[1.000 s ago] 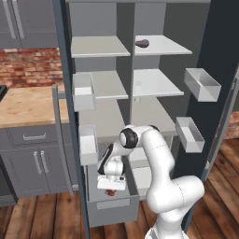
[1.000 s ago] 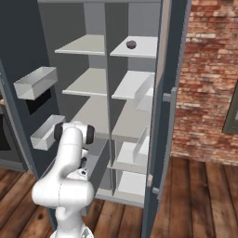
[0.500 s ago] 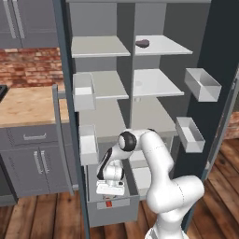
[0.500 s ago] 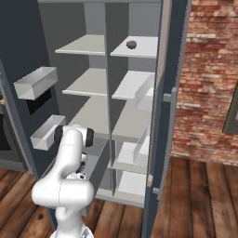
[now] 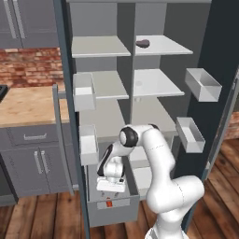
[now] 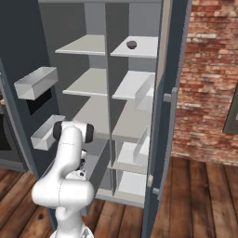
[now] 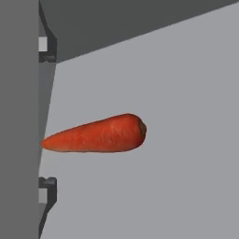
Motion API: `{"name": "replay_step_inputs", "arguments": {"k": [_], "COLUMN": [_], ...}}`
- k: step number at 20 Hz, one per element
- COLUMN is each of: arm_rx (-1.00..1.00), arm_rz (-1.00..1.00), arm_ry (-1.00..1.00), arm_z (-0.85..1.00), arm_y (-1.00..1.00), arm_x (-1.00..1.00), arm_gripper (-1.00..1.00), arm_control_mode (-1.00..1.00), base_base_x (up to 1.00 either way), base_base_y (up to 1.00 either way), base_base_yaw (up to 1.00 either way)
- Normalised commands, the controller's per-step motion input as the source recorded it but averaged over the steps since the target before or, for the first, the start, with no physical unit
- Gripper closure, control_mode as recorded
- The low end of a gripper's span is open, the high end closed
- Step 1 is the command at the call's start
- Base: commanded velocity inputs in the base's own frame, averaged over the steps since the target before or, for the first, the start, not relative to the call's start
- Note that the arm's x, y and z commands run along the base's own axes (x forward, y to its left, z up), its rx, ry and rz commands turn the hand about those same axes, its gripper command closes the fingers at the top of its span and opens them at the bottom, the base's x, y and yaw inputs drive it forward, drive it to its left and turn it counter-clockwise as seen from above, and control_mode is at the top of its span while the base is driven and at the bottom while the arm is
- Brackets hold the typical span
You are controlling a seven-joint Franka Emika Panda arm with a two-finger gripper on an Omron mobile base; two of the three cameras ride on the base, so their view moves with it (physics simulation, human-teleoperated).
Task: Take the carrot and eggplant from the fridge shelf and place them in the freezer drawer to begin freezing them.
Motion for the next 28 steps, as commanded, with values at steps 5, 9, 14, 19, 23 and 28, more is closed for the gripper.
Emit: {"name": "replay_step_inputs", "arguments": {"k": [5, 9, 14, 19, 23, 28], "arm_rx": [0.00, 0.00, 0.00, 0.00, 0.00, 0.00], "arm_rz": [-0.07, -0.07, -0.08, -0.12, -0.11, -0.12], "arm_ry": [-0.07, -0.07, -0.09, -0.01, 0.00, -0.08], "arm_z": [0.67, 0.35, 0.67, 0.89, 0.86, 0.82], "arm_y": [-0.20, -0.25, -0.28, -0.35, -0.33, -0.23], "arm_x": [0.00, 0.00, -0.01, -0.06, -0.10, -0.34], "arm_gripper": [-1.00, -1.00, -1.00, -1.00, -1.00, -1.00], "arm_control_mode": [-1.00, -1.00, -1.00, -1.00, -1.00, -1.00], "base_base_x": [0.00, 0.00, 0.00, 0.00, 0.00, 0.00], "base_base_y": [0.00, 0.00, 0.00, 0.00, 0.00, 0.00], "base_base_yaw": [0.00, 0.00, 0.00, 0.00, 0.00, 0.00]}}
